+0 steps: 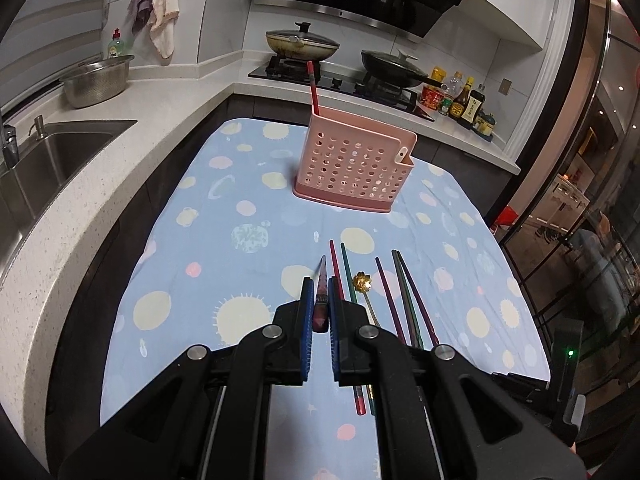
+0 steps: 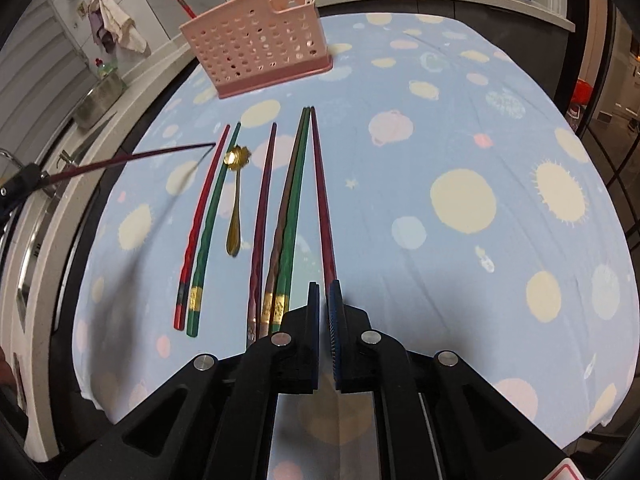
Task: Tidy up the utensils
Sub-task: 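Lift both dark red chopsticks and carry them over the pink holder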
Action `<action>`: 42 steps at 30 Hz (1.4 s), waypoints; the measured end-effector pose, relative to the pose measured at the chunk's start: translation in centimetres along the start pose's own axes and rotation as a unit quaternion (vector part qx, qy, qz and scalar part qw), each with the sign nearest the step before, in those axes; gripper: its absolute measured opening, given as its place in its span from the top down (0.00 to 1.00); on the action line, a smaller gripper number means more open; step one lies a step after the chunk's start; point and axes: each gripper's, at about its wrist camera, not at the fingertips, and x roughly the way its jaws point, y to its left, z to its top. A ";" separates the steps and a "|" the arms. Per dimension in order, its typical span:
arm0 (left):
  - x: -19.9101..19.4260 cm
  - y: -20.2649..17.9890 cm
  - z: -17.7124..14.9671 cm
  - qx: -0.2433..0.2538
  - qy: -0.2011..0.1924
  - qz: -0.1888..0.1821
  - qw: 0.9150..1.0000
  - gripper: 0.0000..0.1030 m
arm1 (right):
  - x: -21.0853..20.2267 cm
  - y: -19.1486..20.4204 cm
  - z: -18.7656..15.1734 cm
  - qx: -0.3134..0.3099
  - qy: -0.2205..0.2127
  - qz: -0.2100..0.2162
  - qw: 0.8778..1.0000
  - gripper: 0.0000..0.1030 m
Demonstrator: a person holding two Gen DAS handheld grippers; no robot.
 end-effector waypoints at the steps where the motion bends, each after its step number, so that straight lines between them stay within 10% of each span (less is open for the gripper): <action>1: 0.0 0.0 0.0 0.000 0.001 0.000 1.000 0.93 | 0.2 0.0 -0.1 -0.001 0.003 0.000 1.000 0.92; 20: 0.1 -0.5 -0.3 0.000 0.008 -0.005 1.000 0.93 | 0.6 -0.4 -0.6 -0.012 0.001 -0.026 1.000 0.93; 42: -2.4 -1.8 7.0 0.023 -0.077 -0.017 0.997 0.93 | -12.6 2.4 11.2 -0.031 -0.198 0.024 0.979 0.93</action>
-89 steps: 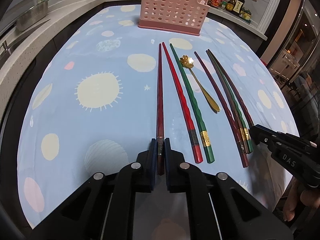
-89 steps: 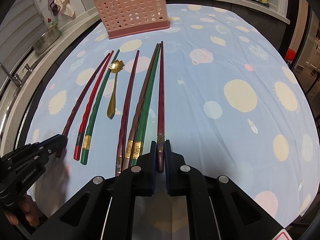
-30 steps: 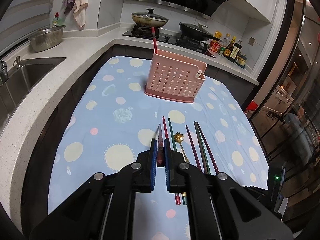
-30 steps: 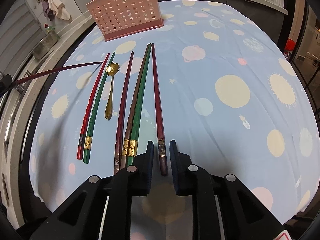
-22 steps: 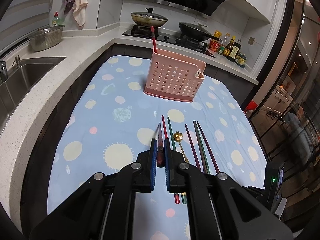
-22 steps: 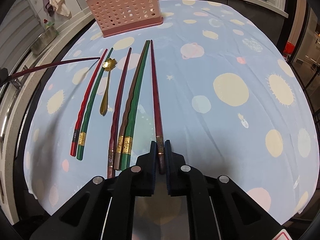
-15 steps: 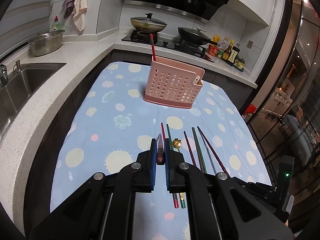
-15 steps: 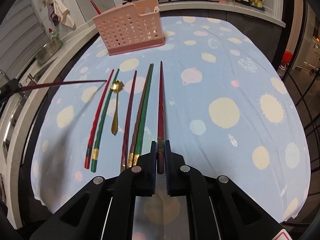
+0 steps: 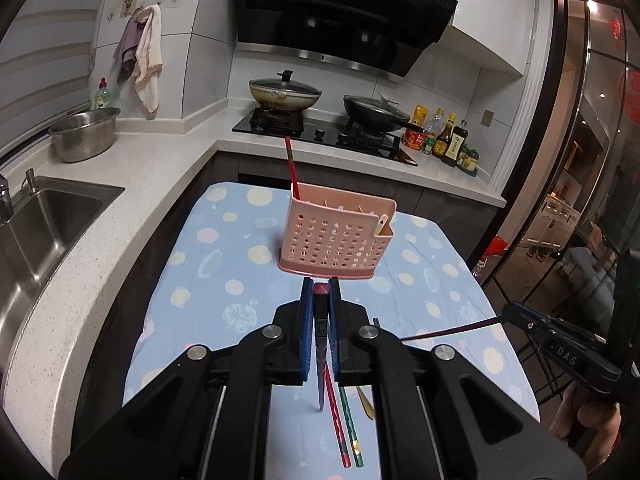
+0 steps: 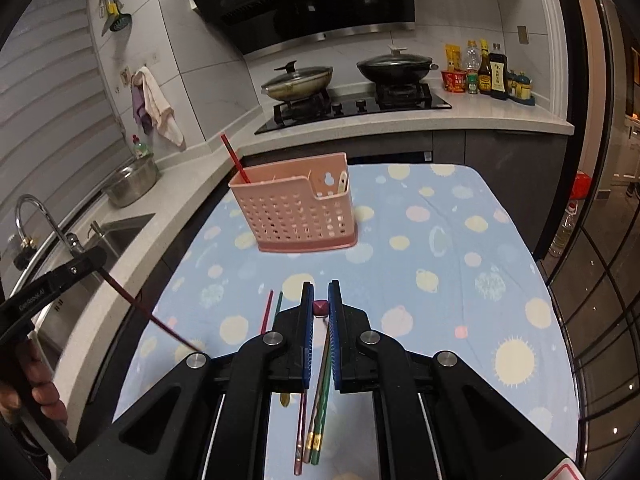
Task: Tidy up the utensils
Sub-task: 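Lift both dark red chopsticks and carry them over the pink holder, then lower both chopsticks into the pink holder and open both tools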
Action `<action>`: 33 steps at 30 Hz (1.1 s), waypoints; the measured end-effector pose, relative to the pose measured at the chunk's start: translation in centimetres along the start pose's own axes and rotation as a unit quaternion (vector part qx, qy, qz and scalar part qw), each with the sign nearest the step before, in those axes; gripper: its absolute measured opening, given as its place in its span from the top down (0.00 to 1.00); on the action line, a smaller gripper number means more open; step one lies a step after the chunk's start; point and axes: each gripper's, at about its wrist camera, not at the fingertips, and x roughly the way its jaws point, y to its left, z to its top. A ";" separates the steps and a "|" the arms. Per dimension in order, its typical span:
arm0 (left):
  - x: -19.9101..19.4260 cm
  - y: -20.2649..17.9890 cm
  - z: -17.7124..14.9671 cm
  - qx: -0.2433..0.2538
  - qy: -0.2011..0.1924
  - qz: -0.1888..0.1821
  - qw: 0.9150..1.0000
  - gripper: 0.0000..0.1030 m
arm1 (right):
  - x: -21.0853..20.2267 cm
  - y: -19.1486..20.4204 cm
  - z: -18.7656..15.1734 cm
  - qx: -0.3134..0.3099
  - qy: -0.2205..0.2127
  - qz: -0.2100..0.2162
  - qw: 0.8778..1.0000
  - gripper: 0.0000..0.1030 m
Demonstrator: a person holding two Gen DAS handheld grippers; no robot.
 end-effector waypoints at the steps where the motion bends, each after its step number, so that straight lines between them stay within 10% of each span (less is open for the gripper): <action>1: 0.0 -0.1 0.4 0.001 -0.004 -0.001 1.000 0.93 | 0.0 0.1 0.5 0.000 -0.005 0.002 1.000 0.93; 24: 4.8 -3.0 18.7 0.049 -0.136 -0.030 0.989 0.93 | 4.0 2.5 19.4 -0.012 -0.131 0.055 0.990 0.93; 33: 10.1 -2.5 21.3 0.055 -0.141 -0.012 0.988 0.93 | 9.7 3.8 22.2 -0.016 -0.130 0.053 0.990 0.93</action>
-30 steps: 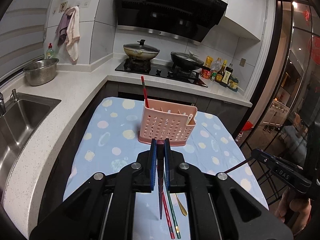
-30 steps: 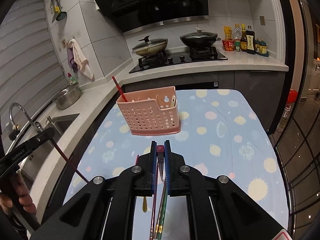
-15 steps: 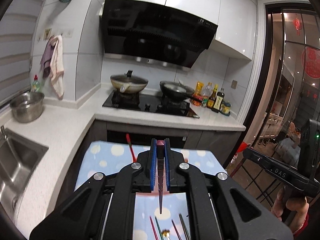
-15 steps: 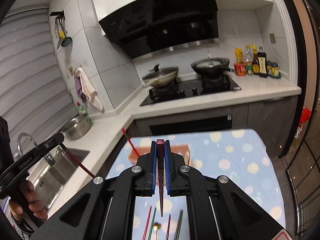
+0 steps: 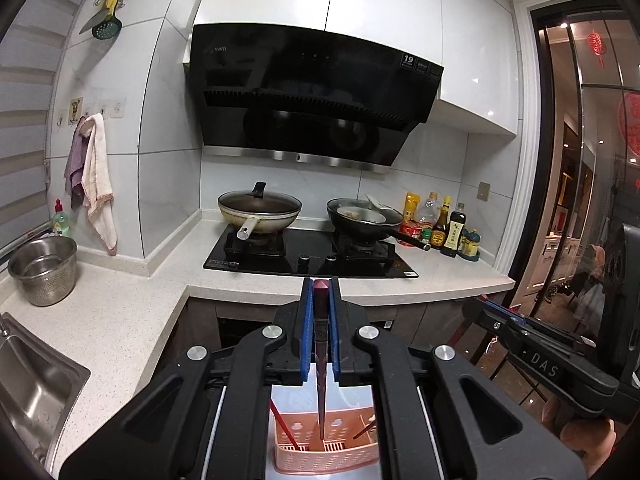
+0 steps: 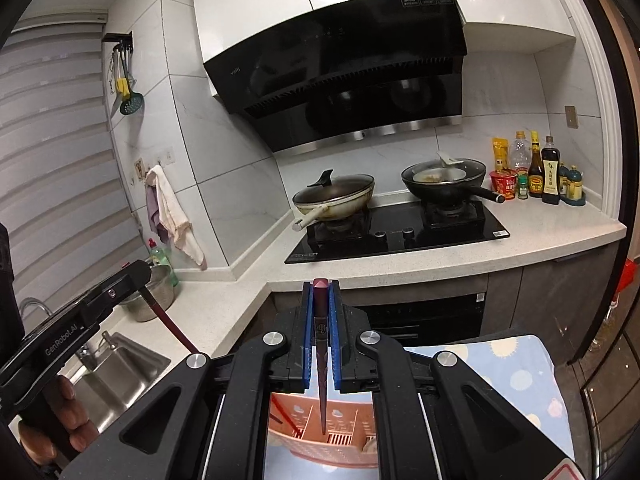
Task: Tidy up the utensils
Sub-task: 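Lower both chopsticks into the pink holder and open both tools, then move both tools back toward the red and green chopsticks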
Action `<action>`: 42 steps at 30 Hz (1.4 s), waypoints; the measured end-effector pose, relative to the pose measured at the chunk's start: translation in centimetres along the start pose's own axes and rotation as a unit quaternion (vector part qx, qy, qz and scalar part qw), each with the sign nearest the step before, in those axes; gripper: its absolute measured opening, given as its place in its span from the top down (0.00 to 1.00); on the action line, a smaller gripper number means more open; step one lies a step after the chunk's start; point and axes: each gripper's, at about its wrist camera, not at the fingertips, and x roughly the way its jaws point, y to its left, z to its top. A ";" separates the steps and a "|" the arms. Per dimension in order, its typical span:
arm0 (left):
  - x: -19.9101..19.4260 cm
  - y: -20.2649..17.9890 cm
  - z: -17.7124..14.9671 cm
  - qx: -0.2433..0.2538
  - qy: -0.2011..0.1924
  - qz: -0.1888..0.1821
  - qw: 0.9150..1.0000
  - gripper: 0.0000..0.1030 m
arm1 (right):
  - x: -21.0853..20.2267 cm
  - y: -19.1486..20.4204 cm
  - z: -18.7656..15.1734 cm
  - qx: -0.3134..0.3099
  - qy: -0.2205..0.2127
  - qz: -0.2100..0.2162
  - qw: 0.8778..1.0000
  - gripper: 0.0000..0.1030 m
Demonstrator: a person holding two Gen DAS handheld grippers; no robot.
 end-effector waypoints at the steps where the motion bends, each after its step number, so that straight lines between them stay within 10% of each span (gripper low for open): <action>1: 0.8 0.2 -0.4 0.000 0.005 0.003 1.000 0.93 | 0.7 -0.1 -0.3 0.001 0.006 -0.001 1.000 0.93; 14: 4.6 2.1 -5.1 -0.018 0.065 0.012 0.998 0.93 | 5.6 -1.5 -4.6 -0.003 0.069 -0.020 0.997 0.92; 17: 4.4 2.4 -5.3 -0.027 0.064 0.020 0.997 0.78 | 5.2 -1.5 -4.9 -0.006 0.060 -0.027 0.998 0.77; 20: 3.7 2.6 -5.4 -0.032 0.056 0.036 0.997 0.60 | 4.4 -1.4 -4.8 -0.006 0.053 -0.027 0.998 0.69; 32: -0.6 3.2 -7.5 -0.039 0.078 0.046 0.995 0.53 | -1.0 -0.8 -7.0 -0.016 0.060 -0.026 0.998 0.64; 42: -5.7 3.5 -15.2 -0.045 0.143 0.063 0.987 0.53 | -7.1 -0.1 -16.5 -0.049 0.130 -0.055 0.989 0.64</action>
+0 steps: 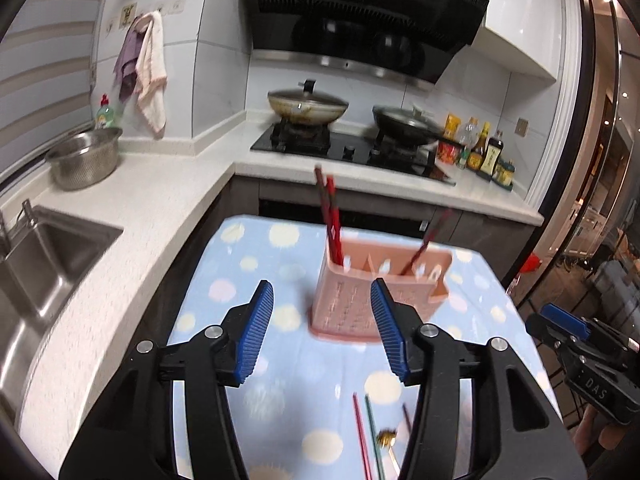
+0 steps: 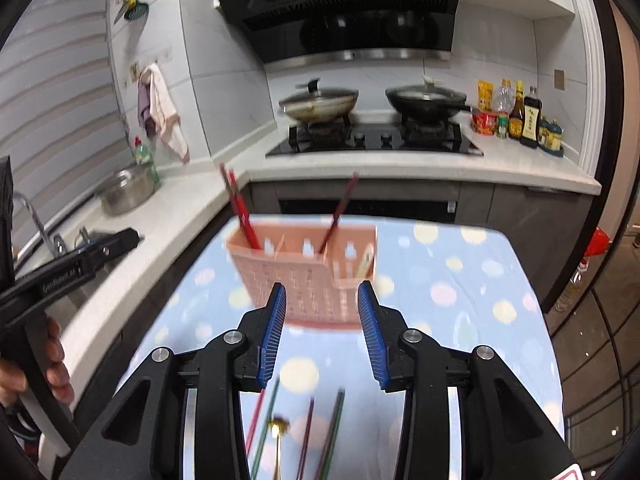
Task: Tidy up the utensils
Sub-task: 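Move both tools back toward the red and green chopsticks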
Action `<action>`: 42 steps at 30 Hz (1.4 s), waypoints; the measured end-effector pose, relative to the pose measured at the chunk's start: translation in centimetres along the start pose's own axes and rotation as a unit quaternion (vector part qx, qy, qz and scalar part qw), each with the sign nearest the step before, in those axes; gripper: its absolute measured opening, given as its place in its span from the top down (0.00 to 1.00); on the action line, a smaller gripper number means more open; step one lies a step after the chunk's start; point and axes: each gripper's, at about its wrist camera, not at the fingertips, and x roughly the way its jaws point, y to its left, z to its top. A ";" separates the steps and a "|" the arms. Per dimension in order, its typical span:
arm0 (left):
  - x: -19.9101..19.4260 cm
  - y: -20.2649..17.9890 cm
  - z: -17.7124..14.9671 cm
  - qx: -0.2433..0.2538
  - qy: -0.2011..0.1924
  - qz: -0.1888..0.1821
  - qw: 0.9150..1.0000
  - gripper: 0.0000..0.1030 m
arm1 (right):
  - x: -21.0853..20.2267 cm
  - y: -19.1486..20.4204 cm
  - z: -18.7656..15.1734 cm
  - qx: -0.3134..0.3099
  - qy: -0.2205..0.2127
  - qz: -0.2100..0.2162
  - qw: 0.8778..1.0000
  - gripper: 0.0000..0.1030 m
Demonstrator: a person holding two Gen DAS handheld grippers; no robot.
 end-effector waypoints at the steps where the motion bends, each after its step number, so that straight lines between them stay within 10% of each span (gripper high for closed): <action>1: -0.2 0.1 -1.0 -0.001 0.007 0.002 1.000 0.53 | -0.2 0.0 -1.3 0.002 0.010 -0.003 1.000 0.64; 17: -1.4 -0.6 -16.8 -0.011 0.136 -0.002 0.991 0.53 | -0.7 0.4 -18.4 0.017 0.147 -0.032 0.988 0.64; 42: -2.2 -2.1 -22.4 0.005 0.187 -0.016 0.982 0.53 | -0.3 0.0 -22.1 0.039 0.187 -0.025 0.981 0.65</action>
